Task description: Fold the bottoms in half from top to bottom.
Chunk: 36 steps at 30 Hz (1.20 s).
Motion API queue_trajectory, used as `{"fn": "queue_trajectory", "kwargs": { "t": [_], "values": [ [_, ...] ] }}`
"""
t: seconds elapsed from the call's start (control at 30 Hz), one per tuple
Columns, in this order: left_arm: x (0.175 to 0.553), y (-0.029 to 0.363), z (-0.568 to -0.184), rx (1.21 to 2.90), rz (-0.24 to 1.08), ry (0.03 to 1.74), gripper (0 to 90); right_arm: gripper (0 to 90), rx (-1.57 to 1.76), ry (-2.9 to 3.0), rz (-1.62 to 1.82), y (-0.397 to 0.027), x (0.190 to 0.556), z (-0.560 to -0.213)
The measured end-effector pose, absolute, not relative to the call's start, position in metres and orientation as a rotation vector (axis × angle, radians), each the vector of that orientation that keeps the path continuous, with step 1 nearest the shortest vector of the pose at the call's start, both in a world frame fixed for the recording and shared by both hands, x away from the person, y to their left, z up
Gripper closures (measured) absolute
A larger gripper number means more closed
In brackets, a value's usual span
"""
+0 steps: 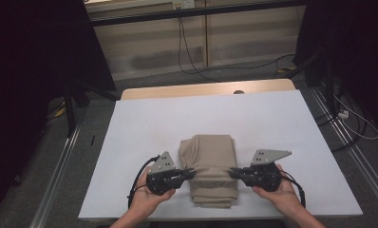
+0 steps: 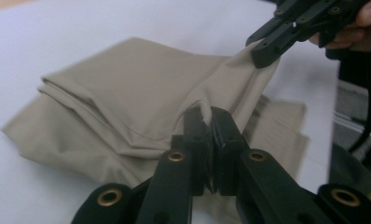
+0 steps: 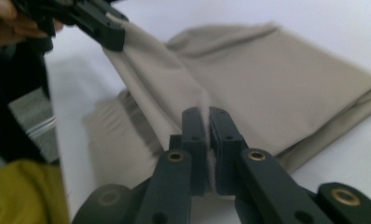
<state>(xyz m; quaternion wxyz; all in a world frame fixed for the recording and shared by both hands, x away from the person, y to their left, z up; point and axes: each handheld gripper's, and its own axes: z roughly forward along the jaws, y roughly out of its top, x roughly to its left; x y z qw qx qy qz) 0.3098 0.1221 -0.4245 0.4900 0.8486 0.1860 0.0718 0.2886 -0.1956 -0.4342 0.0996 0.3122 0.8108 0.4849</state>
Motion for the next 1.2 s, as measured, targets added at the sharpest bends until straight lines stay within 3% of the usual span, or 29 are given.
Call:
{"fn": "queue_trajectory", "kwargs": {
  "t": [0.07,0.3,0.4,0.57,0.73,0.8,0.9,1.2],
  "values": [
    [0.303,0.121,-0.43,2.088,0.167,0.447,85.6,80.4,0.913,2.449,1.395,-0.192,0.28,-0.443],
    [0.286,0.124,-0.442,2.142,0.109,0.414,79.8,77.4,0.928,2.516,1.346,-0.19,0.259,-0.454],
    [0.281,0.123,-0.438,2.131,0.092,0.364,62.3,69.2,0.929,2.504,1.345,-0.191,0.251,-0.455],
    [0.287,0.127,-0.436,2.072,0.189,0.479,35.6,46.9,0.985,2.374,1.396,-0.194,0.253,-0.451],
    [0.303,0.14,-0.438,2.007,0.296,0.64,17.4,24.7,1.06,2.21,1.412,-0.203,0.258,-0.445],
    [0.309,0.147,-0.438,1.962,0.323,0.735,9.6,22.1,1.091,2.156,1.403,-0.208,0.26,-0.443],
    [0.311,0.158,-0.432,1.903,0.361,0.775,5.9,12.7,1.153,2.079,1.381,-0.22,0.263,-0.442],
    [0.318,0.188,-0.43,1.792,0.406,0.806,4.7,6.3,1.242,1.921,1.398,-0.245,0.259,-0.436]
  ]
}}
